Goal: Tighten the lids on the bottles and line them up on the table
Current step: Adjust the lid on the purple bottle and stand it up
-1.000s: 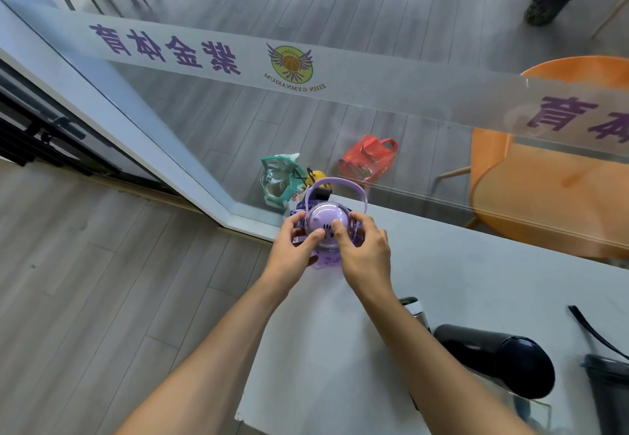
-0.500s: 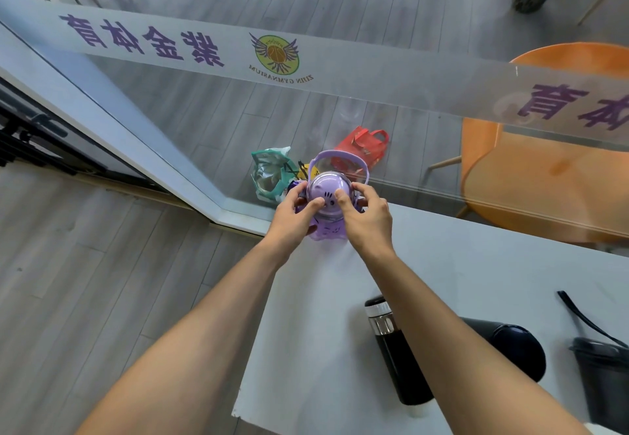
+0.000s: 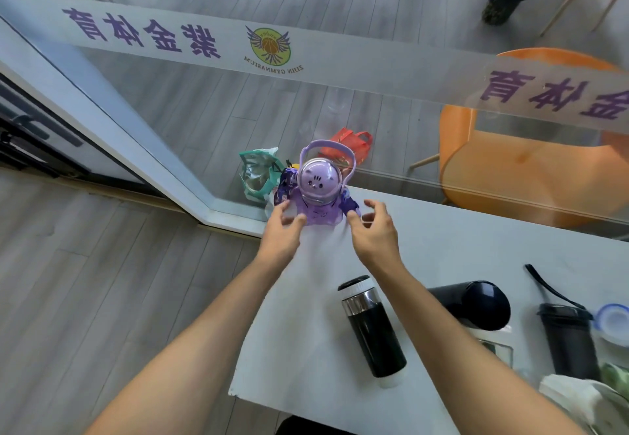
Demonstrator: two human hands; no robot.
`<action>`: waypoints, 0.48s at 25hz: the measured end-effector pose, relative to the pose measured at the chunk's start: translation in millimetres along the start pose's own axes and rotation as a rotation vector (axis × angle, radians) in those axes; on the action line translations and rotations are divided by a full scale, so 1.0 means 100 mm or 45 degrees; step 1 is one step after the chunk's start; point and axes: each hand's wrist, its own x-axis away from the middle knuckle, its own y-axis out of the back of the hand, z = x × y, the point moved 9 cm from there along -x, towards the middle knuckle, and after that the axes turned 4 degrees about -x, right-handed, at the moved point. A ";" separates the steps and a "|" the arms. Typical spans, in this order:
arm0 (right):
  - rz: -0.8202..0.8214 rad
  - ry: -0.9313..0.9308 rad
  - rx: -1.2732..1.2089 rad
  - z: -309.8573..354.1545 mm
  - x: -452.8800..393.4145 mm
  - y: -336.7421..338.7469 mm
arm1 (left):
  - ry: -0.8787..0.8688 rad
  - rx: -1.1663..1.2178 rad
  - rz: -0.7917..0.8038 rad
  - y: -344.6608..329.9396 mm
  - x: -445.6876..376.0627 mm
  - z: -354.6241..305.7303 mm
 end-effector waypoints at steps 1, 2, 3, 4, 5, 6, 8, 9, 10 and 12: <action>0.053 -0.072 0.073 -0.22 0.15 -0.02 | 0.087 -0.024 0.042 -0.09 0.17 0.26; 0.102 -0.144 0.143 -0.46 0.31 -0.03 | 0.179 -0.030 0.104 -0.20 0.36 0.51; 0.136 -0.212 0.203 -0.69 0.47 -0.02 | 0.269 -0.023 0.161 -0.31 0.53 0.76; 0.149 -0.264 0.251 -0.89 0.61 0.01 | 0.352 -0.005 0.206 -0.41 0.67 0.98; 0.154 -0.309 0.293 -1.07 0.74 0.05 | 0.420 0.024 0.238 -0.49 0.79 1.16; 0.160 -0.347 0.328 -1.23 0.84 0.08 | 0.476 0.072 0.263 -0.56 0.88 1.29; 0.205 -0.409 0.360 -1.45 0.97 0.07 | 0.553 0.177 0.327 -0.67 1.06 1.45; 0.237 -0.427 0.351 -1.50 1.01 0.04 | 0.566 0.216 0.373 -0.72 1.12 1.47; 0.263 -0.423 0.332 -1.51 1.05 -0.01 | 0.563 0.243 0.418 -0.76 1.18 1.48; 0.286 -0.380 0.294 -1.49 1.11 -0.12 | 0.545 0.294 0.464 -0.79 1.25 1.47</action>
